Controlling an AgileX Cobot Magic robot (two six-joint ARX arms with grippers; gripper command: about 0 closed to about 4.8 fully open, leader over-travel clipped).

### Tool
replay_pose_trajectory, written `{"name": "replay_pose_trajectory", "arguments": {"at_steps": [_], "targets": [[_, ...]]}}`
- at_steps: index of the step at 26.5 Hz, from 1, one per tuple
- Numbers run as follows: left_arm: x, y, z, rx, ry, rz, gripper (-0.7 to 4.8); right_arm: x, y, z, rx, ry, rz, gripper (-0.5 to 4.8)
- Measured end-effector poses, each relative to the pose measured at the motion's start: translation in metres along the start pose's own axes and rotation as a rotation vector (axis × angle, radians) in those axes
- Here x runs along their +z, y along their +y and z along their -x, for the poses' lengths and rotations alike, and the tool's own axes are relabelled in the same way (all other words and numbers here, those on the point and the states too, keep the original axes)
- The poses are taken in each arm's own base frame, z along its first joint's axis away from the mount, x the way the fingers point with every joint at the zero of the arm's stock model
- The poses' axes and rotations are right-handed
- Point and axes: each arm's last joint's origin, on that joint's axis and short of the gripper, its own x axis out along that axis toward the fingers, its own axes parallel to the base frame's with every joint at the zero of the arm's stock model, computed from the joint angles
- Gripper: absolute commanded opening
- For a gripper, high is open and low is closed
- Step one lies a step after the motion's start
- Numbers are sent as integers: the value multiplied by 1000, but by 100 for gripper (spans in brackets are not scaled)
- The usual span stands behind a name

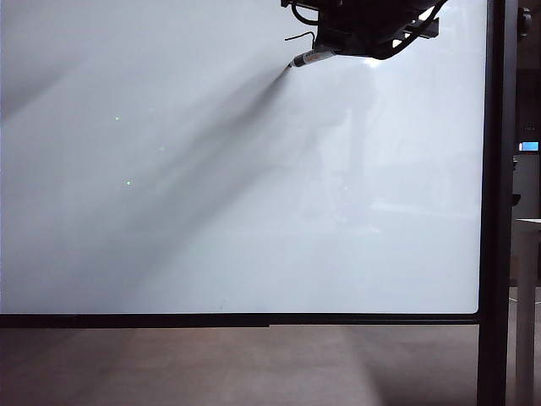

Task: Reach to the right to find the marker pen, pick it up, and write the number 2 on the whiteboard.

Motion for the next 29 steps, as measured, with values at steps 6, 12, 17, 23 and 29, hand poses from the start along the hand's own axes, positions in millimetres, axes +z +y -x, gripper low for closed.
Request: {"name": "replay_pose_trajectory", "arguments": {"at_steps": [6, 12, 17, 23, 29], "targets": [[0, 0, 0, 0, 0, 0, -5, 0, 0, 0, -12, -5, -1, 40], [0, 0, 0, 0, 0, 0, -5, 0, 0, 0, -30, -6, -1, 40], [0, 0, 0, 0, 0, 0, -5, 1, 0, 0, -31, -6, -1, 40], [0, 0, 0, 0, 0, 0, -5, 1, 0, 1, -50, -8, -1, 40], [0, 0, 0, 0, 0, 0, -5, 1, 0, 1, -71, -9, -1, 40]]}}
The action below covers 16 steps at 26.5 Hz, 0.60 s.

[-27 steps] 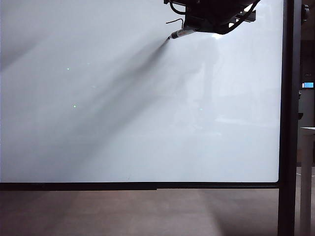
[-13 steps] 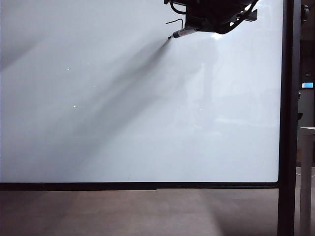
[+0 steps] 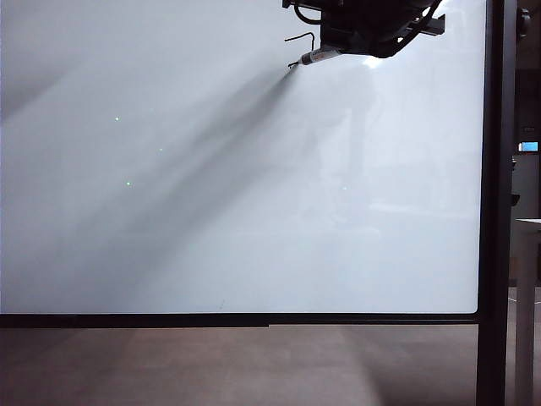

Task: Reach to the right to find the marker pen, pick it up, and write the number 2 on the whiteboard.

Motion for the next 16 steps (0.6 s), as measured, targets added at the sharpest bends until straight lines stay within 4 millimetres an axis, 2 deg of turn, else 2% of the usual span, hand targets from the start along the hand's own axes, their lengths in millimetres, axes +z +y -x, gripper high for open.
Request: {"name": "replay_pose_trajectory", "arguments": {"at_steps": [16], "targets": [[0, 0, 0, 0, 0, 0, -5, 1, -2, 2, -80, 4, 3, 40]]}}
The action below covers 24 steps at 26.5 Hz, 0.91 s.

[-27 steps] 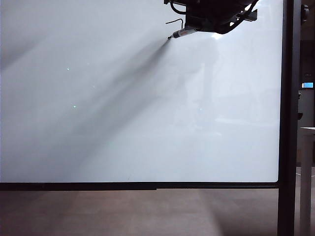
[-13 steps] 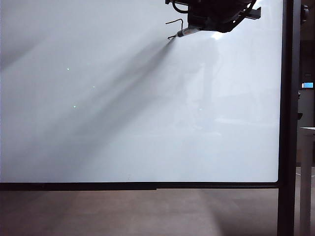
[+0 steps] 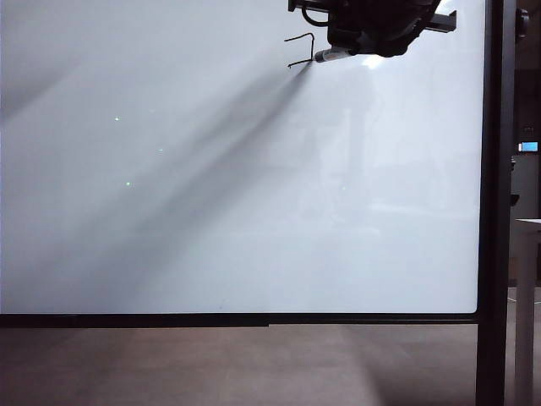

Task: Reach to the right to find the marker pen, pick it up, and write the number 2 on the whiteboard.

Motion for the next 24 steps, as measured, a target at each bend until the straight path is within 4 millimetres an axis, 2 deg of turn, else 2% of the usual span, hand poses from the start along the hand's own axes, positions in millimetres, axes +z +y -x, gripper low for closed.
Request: {"name": "replay_pose_trajectory", "arguments": {"at_steps": [7, 16, 24], "targets": [[0, 0, 0, 0, 0, 0, -6, 1, 2, 2, 3, -2, -1, 40], [0, 0, 0, 0, 0, 0, -5, 24, 8, 23, 51, -27, -16, 40], [0, 0, 0, 0, 0, 0, -5, 17, 7, 24, 98, 36, 10, 40]]}}
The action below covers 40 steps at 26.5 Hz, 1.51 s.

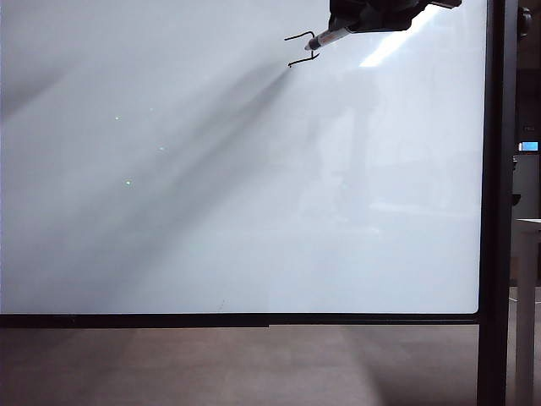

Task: Reach to the right to find the marker pen, pick it up, and write the number 2 on the whiteboard.

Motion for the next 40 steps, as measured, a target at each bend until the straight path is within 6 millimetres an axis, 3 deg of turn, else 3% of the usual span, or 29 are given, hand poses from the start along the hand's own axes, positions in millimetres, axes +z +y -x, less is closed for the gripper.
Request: {"name": "replay_pose_trajectory", "arguments": {"at_steps": [9, 31, 40], "targets": [[0, 0, 0, -1, 2, 0, -5, -22, -11, 3, 39, -55, -16, 40], [-2, 0, 0, 0, 19, 3, -5, -41, -13, -18, 119, -108, -23, 40], [-2, 0, 0, 0, 20, 4, -5, -38, -19, -19, 101, -139, -28, 40]]}}
